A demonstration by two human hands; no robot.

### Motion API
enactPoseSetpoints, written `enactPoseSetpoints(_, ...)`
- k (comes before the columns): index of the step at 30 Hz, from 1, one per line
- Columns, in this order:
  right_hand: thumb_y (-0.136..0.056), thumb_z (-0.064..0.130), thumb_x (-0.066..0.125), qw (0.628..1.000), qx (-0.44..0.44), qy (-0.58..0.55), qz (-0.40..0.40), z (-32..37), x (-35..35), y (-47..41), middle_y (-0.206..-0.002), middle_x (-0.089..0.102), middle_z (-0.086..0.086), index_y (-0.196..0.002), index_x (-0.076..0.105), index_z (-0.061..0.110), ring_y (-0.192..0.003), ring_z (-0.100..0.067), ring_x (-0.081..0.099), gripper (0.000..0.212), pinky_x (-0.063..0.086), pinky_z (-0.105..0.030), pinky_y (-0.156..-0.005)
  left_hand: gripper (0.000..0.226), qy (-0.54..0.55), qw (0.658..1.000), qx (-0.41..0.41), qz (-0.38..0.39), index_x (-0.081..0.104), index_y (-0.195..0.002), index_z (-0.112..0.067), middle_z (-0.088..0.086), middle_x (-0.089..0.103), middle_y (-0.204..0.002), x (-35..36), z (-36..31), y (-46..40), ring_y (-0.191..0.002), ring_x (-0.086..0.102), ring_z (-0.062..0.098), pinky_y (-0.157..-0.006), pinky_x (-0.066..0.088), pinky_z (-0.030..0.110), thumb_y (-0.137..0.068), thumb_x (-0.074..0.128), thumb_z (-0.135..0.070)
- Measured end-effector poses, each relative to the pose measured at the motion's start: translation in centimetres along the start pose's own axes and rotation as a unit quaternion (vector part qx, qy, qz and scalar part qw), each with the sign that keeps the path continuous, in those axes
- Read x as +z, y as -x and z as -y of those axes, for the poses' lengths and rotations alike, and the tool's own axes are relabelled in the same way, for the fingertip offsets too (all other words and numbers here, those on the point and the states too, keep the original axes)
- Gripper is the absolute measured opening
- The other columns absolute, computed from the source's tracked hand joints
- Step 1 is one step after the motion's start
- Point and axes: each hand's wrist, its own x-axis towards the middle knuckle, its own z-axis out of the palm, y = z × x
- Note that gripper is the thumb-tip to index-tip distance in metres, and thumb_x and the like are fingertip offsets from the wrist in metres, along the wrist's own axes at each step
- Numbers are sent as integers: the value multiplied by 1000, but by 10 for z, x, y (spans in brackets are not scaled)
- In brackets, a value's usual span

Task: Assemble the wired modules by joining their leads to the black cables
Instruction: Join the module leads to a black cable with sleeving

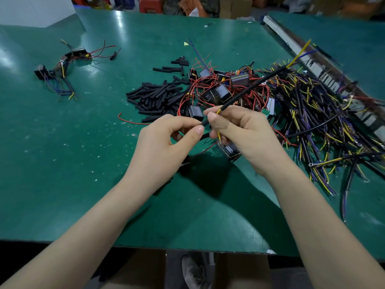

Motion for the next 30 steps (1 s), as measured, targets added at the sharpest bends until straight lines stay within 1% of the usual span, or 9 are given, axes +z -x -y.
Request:
enactPoseSetpoints(3, -94, 18, 60, 999, 26, 26, 16, 1, -2, -1, -62, 66, 7, -94, 69, 13, -52, -1, 51, 11, 42, -12, -55, 21, -3, 1000, -10, -14, 62, -79, -44, -8, 64, -82, 0, 2, -2, -68, 52, -1, -68, 40, 14, -87, 67, -25)
enactPoseSetpoints(10, -93, 8, 61, 993, -22, 110, 26, 4, -2, 1, -61, 65, 9, -85, 66, 21, -55, 6, 57, 15, 43, -9, -57, 19, -48, 999, 9, -14, 65, -78, -41, -8, 62, -80, -2, 2, -3, -67, 52, -2, -65, 37, 8, -85, 69, -25)
enactPoseSetpoints(12, -93, 9, 61, 992, -25, 122, 17, 3, -3, 1, -62, 66, 8, -84, 66, 22, -54, 3, 55, 16, 44, -12, -57, 7, -90, 995, 37, -14, 72, -87, -33, -7, 61, -79, -2, 2, -3, -70, 52, 4, -73, 42, 19, -85, 68, -27)
enactPoseSetpoints(14, -92, 11, 63, 990, -28, 140, 4, 2, -3, 0, -61, 67, 9, -83, 67, 24, -56, -2, 55, 16, 46, -17, -58, 17, -144, 987, 64, -17, 74, -95, -26, -6, 60, -82, -2, 2, -3, -78, 55, 15, -80, 46, 38, -84, 64, -33)
enactPoseSetpoints(16, -91, 11, 64, 988, -28, 153, -3, 1, -3, 0, -62, 68, 8, -83, 68, 26, -59, -4, 58, 17, 47, -21, -61, 24, -175, 981, 77, -12, 74, -99, -25, -8, 58, -83, -1, 0, -3, -83, 56, 22, -79, 46, 47, -83, 59, -36)
enactPoseSetpoints(18, -92, 10, 63, 988, -28, 149, 7, 2, -3, 0, -65, 68, 6, -86, 68, 22, -60, -4, 58, 14, 47, -22, -60, 23, -179, 980, 81, -17, 74, -98, -25, -8, 58, -83, 1, 0, -4, -82, 57, 22, -78, 46, 46, -83, 60, -34)
enactPoseSetpoints(20, -93, 9, 60, 991, -24, 127, 34, 3, -3, 1, -66, 67, 4, -93, 68, 16, -58, 2, 57, 11, 44, -15, -57, 15, -159, 984, 71, -30, 74, -96, -25, -5, 60, -82, 2, 2, -5, -77, 56, 18, -78, 46, 38, -85, 65, -29)
enactPoseSetpoints(24, -95, 7, 56, 988, -26, 144, 50, 4, -5, 1, -59, 63, 13, -90, 67, 17, -53, 8, 55, 16, 39, -5, -53, 9, -134, 989, 62, -26, 74, -92, -23, -2, 60, -79, 5, 4, -7, -73, 53, 14, -74, 41, 30, -86, 68, -24)
enactPoseSetpoints(30, -100, 21, 49, 985, -1, 171, 37, -2, -5, -2, -77, 69, 8, -105, 68, 19, -53, -3, 53, 19, 41, -10, -56, 9, -134, 988, 68, -34, 74, -92, -21, -2, 60, -82, 4, 8, -6, -75, 53, 13, -74, 39, 27, -87, 67, -23)
